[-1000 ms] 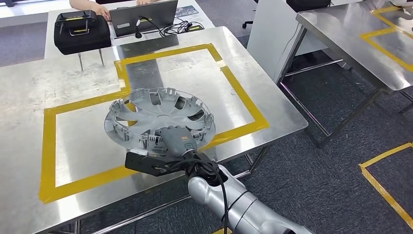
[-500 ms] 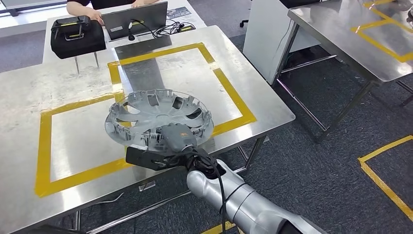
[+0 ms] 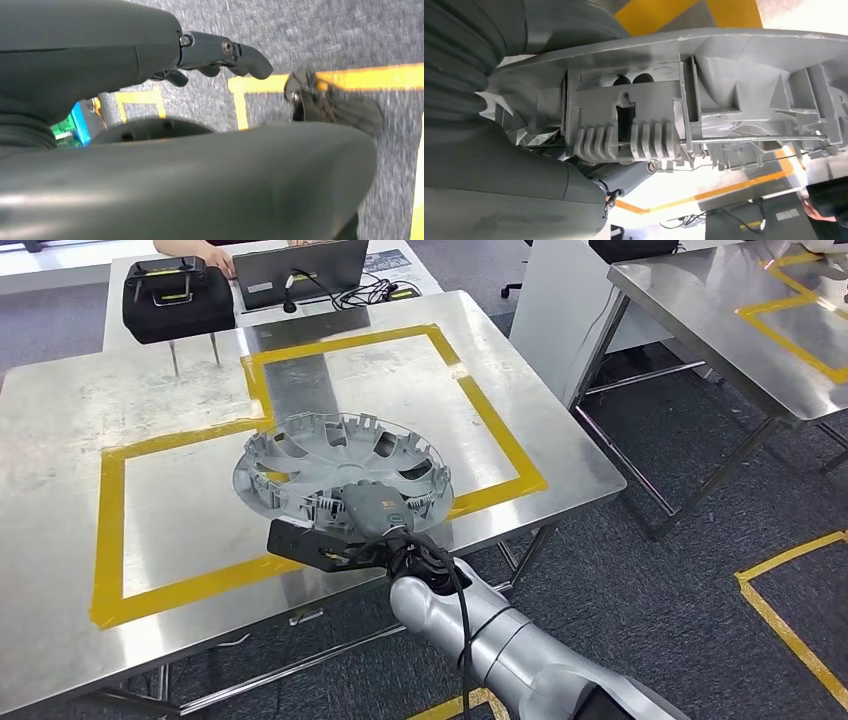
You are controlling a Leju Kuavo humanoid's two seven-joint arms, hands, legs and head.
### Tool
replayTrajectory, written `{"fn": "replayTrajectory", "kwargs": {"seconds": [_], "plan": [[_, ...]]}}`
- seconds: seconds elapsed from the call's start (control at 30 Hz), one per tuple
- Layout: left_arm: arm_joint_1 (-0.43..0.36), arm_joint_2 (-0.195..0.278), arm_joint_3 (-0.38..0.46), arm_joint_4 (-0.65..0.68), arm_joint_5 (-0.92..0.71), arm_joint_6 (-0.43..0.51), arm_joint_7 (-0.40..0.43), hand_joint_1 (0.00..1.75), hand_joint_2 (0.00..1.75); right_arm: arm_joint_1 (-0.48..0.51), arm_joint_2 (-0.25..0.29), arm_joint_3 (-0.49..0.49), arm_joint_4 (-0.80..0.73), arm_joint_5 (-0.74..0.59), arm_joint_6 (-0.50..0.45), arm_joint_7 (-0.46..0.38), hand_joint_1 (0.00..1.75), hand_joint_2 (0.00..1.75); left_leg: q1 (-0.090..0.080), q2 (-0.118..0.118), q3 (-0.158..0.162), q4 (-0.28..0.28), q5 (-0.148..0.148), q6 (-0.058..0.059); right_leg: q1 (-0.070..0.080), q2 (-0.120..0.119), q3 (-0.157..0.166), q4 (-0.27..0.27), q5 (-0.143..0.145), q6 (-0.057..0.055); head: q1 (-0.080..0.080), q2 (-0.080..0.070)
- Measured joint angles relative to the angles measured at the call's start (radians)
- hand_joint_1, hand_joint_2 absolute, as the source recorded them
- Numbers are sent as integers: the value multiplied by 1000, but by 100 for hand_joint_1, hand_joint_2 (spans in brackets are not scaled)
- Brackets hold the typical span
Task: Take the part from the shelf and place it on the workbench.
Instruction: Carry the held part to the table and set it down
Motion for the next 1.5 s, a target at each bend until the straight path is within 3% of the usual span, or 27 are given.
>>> {"fn": "replayTrajectory", "kwargs": {"seconds": [0.03,0.1,0.17,0.3,0.37,0.43,0.5,0.53,0.6,0.63,0.7,0.83,0.9,0.97,1.0,1.03,1.07,1.13,1.17,1.2,1.27,1.33,1.4,1.47,1.5], "plan": [[1,0,0,0,3,-4,-2,0,0,0,0,3,0,-2,0,1,175,175,0,0,-1,0,1,-1,-1,0,9,-16,18,-2,3,0],[0,-2,0,0,14,-20,-8,0,0,-5,0,9,0,-10,0,3,175,175,-1,-2,-1,-1,5,-3,1,1,71,-141,81,-15,9,0],[-1,-6,0,-1,24,-37,-14,0,0,-13,0,15,-1,-20,0,6,175,175,-1,-4,-2,-4,10,-11,9,2,124,-254,112,-32,10,0],[-1,-17,1,-2,31,-49,-25,0,0,-19,1,24,-2,-32,-2,6,175,175,5,-1,-4,-18,21,-36,16,0,145,-306,124,-51,14,0],[-1,-17,1,-2,32,-50,-27,0,0,-21,1,29,-1,-35,-4,6,175,175,3,-1,-27,27,-10,-40,12,-4,161,-331,145,-61,6,0],[0,-16,1,-1,32,-51,-27,0,0,-21,1,33,-1,-35,-4,6,175,175,1,-2,-80,146,-74,-42,13,-8,160,-337,154,-65,-10,0],[3,-14,1,-1,32,-51,-27,0,0,-17,1,36,0,-35,-4,6,175,175,1,-2,-118,235,-98,-46,16,-9,155,-332,154,-65,-21,0],[4,-14,1,-1,32,-51,-27,0,0,-15,0,38,0,-35,-4,6,175,175,1,-2,-114,229,-84,-47,16,-9,153,-327,152,-64,-24,0],[5,-13,1,-1,32,-51,-27,0,0,-15,1,41,1,-35,-4,6,175,175,3,0,-59,120,-26,-49,14,-8,149,-311,143,-58,-32,0],[4,-13,1,-1,32,-51,-27,0,0,-17,1,42,1,-35,-4,6,175,175,3,1,-28,62,-10,-49,15,-8,144,-299,136,-52,-36,0],[2,-13,2,-1,32,-51,-27,0,0,-20,1,44,1,-35,-5,7,175,175,2,0,6,8,-9,-39,19,-7,127,-278,124,-41,-38,0],[3,-14,2,-1,32,-52,-27,0,0,-25,0,45,3,-34,-9,9,175,175,1,-3,9,8,-13,-15,15,-4,108,-250,102,-26,-24,0],[2,-15,2,-1,31,-52,-27,0,0,-27,-1,45,4,-34,-9,9,175,175,3,-2,6,7,-10,-9,9,-1,72,-168,51,-13,-15,0],[1,-14,2,-1,31,-52,-28,0,0,-25,-1,46,6,-34,-9,9,175,175,3,-2,1,7,-9,-6,3,0,12,-43,-7,-5,-5,0],[2,-14,2,-1,31,-52,-28,0,0,-23,-1,46,8,-34,-9,9,175,175,2,-2,0,7,-9,-6,1,1,-8,-4,-16,-4,-2,0],[2,-13,2,-1,31,-52,-28,0,0,-22,-1,47,10,-34,-8,8,175,175,2,-2,0,7,-9,-6,0,1,-11,1,-7,-7,2,0],[3,-13,2,0,31,-52,-28,0,0,-21,-1,48,11,-33,-7,8,175,175,1,-3,0,7,-9,-6,1,1,4,-33,20,-12,6,0],[2,-15,2,0,31,-52,-28,0,0,-21,-1,50,12,-32,-5,7,175,175,-2,-4,3,6,-9,-7,5,2,67,-167,86,-29,12,0],[1,-16,2,-1,31,-53,-28,0,0,-21,-1,51,12,-31,-4,7,175,175,-2,-4,5,4,-9,-10,10,1,93,-225,106,-36,12,0],[1,-17,2,-1,31,-53,-28,0,0,-22,-1,52,12,-30,-3,6,175,175,-1,-4,6,2,-9,-15,14,-1,108,-260,114,-42,13,0],[0,-19,2,-1,31,-54,-28,0,0,-22,0,54,12,-30,0,5,175,175,2,-2,11,-7,-9,-28,21,-3,114,-278,111,-49,14,0],[-1,-19,2,-1,32,-55,-28,0,0,-21,1,55,11,-31,2,4,175,175,3,-1,14,-8,-12,-38,17,-3,140,-303,119,-58,15,0],[0,-18,2,-1,32,-55,-29,0,0,-20,2,56,11,-33,5,4,175,175,1,-1,-15,56,-42,-41,11,-6,171,-327,130,-64,4,0],[1,-16,2,-1,32,-57,-30,0,0,-15,1,60,11,-36,5,3,175,175,-2,-1,-84,180,-86,-43,13,-9,180,-330,128,-67,-11,0],[3,-16,2,-1,32,-60,-30,0,0,-10,1,62,11,-36,6,1,175,175,-2,-1,-117,228,-92,-44,15,-9,184,-330,123,-67,-16,0]]}}
